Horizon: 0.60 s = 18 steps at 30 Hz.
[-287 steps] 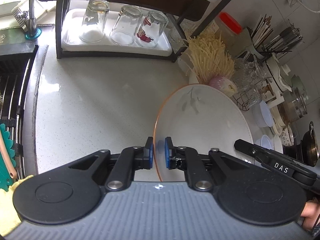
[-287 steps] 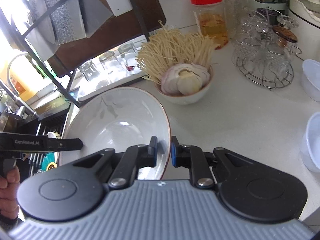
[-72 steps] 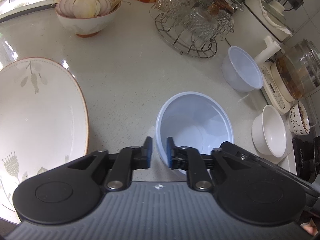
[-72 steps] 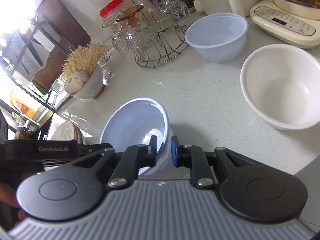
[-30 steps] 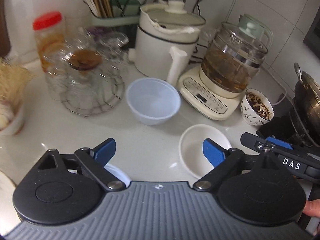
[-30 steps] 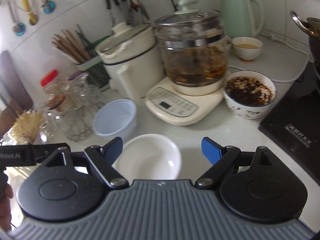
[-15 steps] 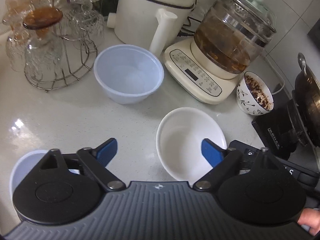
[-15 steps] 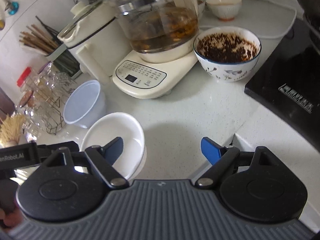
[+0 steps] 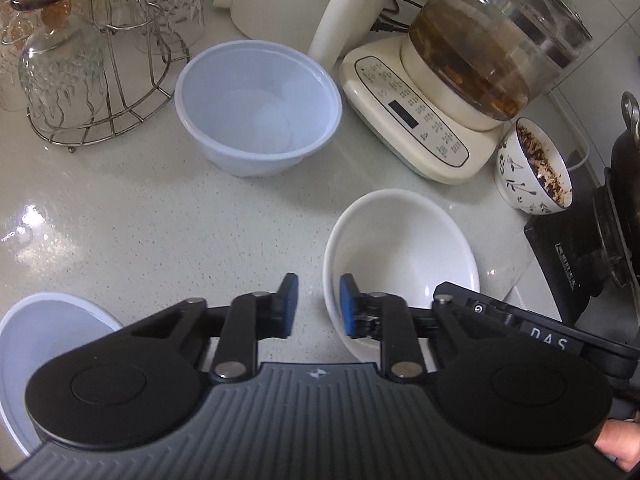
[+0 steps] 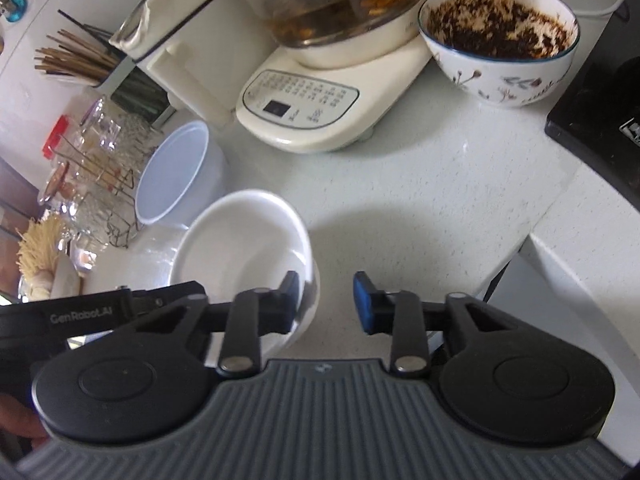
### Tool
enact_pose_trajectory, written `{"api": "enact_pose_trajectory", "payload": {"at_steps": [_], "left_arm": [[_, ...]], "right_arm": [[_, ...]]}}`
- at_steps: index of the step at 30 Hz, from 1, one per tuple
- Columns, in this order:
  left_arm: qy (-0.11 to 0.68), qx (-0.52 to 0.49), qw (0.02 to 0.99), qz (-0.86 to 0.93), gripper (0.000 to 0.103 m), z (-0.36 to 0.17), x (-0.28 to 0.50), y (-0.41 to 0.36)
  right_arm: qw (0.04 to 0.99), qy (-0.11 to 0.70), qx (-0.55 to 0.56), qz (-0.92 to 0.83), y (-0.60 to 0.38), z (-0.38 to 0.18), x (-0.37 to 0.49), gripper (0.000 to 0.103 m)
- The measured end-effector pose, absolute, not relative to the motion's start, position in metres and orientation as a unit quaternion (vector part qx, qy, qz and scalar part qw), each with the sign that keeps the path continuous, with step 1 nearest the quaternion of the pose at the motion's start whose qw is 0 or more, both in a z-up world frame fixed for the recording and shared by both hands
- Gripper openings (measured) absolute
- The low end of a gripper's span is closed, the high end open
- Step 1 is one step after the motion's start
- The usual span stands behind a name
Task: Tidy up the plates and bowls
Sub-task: 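Move both grippers to the white ceramic bowl, then close both grippers on the rim of the white ceramic bowl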
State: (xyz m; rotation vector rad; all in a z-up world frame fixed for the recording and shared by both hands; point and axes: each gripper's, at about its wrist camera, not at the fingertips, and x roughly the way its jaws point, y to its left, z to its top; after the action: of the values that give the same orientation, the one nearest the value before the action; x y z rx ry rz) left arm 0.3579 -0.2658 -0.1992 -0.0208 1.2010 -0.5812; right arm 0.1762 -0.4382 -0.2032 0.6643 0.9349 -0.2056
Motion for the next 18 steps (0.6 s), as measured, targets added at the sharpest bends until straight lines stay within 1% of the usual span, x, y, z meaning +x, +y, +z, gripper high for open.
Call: {"api": "enact_pose_trajectory", "payload": {"at_steps": [3, 5, 6, 8, 10, 18], "left_arm": [[0.557, -0.013, 0.784, -0.273, 0.015, -0.202, 0.357, -0.265], [0.56, -0.023, 0.782, -0.273, 0.011, -0.204, 0.357, -0.263], [0.561, -0.028, 0.781, -0.273, 0.009, -0.204, 0.358, -0.263], [0.562, -0.032, 0.78, -0.273, 0.009, -0.204, 0.357, -0.262], [0.562, -0.037, 0.779, -0.275, 0.009, -0.203, 0.356, -0.26], [0.551, -0.053, 0.782, -0.285, 0.009, -0.191, 0.35, -0.245]], "right_arm": [[0.837, 0.44, 0.313, -0.09, -0.435, -0.204, 0.178, 0.026], [0.838, 0.438, 0.314, -0.083, -0.434, -0.204, 0.179, 0.02], [0.838, 0.439, 0.315, -0.081, -0.433, -0.204, 0.179, 0.019], [0.838, 0.439, 0.314, -0.078, -0.431, -0.203, 0.179, 0.015], [0.839, 0.441, 0.308, -0.077, -0.428, -0.201, 0.18, 0.013], [0.849, 0.431, 0.296, -0.071, -0.421, -0.187, 0.175, 0.013]]}}
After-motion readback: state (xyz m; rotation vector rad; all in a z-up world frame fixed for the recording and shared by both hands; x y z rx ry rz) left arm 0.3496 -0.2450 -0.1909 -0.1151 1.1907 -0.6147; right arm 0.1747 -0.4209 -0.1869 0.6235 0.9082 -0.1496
